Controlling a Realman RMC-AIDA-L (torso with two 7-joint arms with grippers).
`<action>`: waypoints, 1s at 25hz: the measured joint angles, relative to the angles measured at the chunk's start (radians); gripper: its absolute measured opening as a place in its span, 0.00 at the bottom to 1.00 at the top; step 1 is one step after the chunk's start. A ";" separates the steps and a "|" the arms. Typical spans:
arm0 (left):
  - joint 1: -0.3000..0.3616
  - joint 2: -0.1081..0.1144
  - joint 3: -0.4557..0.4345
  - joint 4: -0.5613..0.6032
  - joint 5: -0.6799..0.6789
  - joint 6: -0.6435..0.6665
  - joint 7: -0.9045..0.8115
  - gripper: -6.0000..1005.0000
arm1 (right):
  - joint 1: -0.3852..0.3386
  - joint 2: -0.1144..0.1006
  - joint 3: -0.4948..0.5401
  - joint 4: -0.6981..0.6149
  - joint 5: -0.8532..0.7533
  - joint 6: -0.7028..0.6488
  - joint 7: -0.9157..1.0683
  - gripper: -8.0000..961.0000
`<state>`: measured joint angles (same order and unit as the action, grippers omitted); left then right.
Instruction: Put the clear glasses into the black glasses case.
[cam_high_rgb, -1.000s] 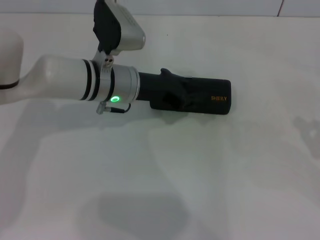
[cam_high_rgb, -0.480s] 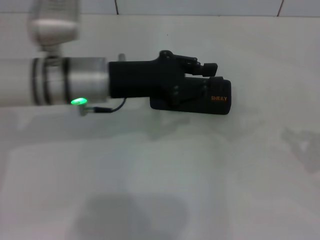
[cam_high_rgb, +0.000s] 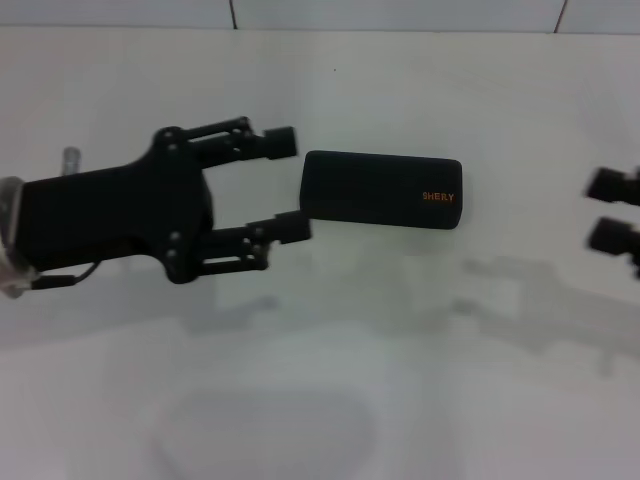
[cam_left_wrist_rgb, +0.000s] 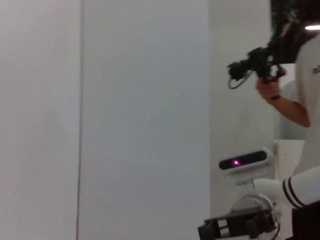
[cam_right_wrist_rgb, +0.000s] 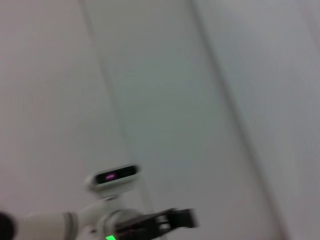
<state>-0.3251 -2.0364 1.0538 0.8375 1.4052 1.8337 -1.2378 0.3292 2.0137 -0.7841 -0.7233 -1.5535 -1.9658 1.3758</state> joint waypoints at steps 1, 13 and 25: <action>0.003 0.011 -0.004 -0.016 0.002 0.000 -0.004 0.63 | 0.000 0.000 0.000 0.000 0.000 0.000 0.000 0.38; 0.003 0.055 -0.007 -0.100 0.003 0.036 -0.018 0.82 | 0.165 0.005 -0.203 0.025 -0.009 0.083 -0.003 0.68; 0.010 0.051 -0.005 -0.102 0.004 0.051 -0.023 0.82 | 0.161 0.010 -0.240 0.025 -0.003 0.104 -0.002 0.78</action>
<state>-0.3149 -1.9851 1.0489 0.7354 1.4087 1.8847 -1.2604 0.4900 2.0233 -1.0242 -0.6979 -1.5567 -1.8621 1.3742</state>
